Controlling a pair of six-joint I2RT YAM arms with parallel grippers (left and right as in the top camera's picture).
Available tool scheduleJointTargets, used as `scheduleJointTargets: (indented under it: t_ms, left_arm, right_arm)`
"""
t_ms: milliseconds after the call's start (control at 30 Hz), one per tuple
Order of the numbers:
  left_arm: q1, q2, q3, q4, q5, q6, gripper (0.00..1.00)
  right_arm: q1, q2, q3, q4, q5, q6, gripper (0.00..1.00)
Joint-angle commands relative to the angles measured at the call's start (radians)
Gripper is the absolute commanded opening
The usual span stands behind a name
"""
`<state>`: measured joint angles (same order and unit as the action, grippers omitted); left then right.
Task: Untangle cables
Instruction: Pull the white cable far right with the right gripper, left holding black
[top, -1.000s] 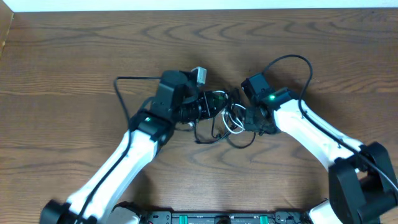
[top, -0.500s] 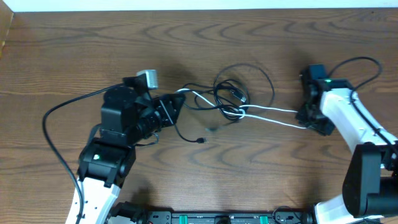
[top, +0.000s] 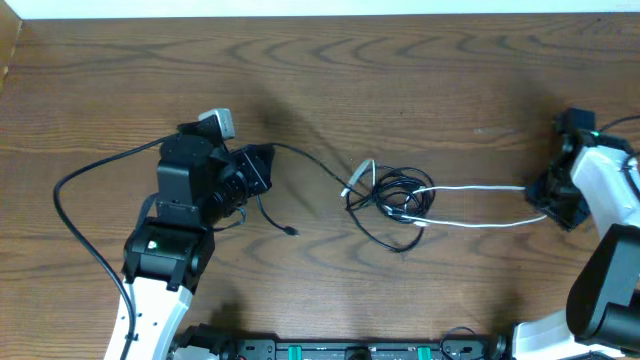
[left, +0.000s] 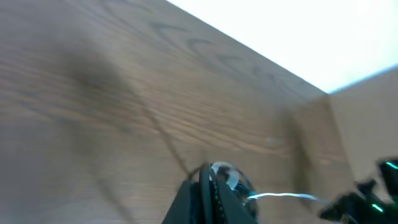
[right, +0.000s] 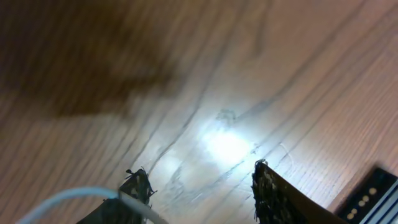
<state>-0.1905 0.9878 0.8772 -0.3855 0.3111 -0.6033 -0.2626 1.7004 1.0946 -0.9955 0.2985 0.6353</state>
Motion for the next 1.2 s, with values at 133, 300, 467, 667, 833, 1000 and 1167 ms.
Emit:
scheduleJointTargets:
  t_ms: [133,300,467,667,833,1000,1167]
  left_arm:
    - [-0.006,0.024,0.005,-0.011,-0.085,-0.079,0.08]
    - [-0.045,0.092,0.005,-0.018,-0.038,-0.079,0.08]
    - [-0.092,0.178,0.005,-0.018,-0.023,-0.079,0.08]
    - [-0.095,0.227,0.005,-0.018,-0.050,-0.079,0.08]
    - [-0.095,0.239,0.005,-0.019,-0.062,-0.077,0.08]
    - [-0.095,0.251,0.005,-0.019,-0.062,-0.074,0.08]
    - [-0.097,0.265,0.005,-0.022,-0.024,-0.075,0.12]
  right_arm:
    - [-0.037,-0.014,-0.003,0.090,-0.467,-0.329,0.41]
    - [0.003,-0.017,-0.003,0.126,-0.620,-0.451,0.54]
    - [0.039,-0.090,-0.002,0.156,-0.620,-0.481,0.35]
    - [0.040,-0.307,0.024,0.172,-0.463,-0.456,0.01]
    - [0.040,-0.533,0.092,0.302,-0.454,-0.456,0.01]
    - [0.040,-0.635,0.243,0.409,-0.462,-0.453,0.01]
    - [0.042,-0.620,0.394,0.397,-0.619,-0.449,0.01]
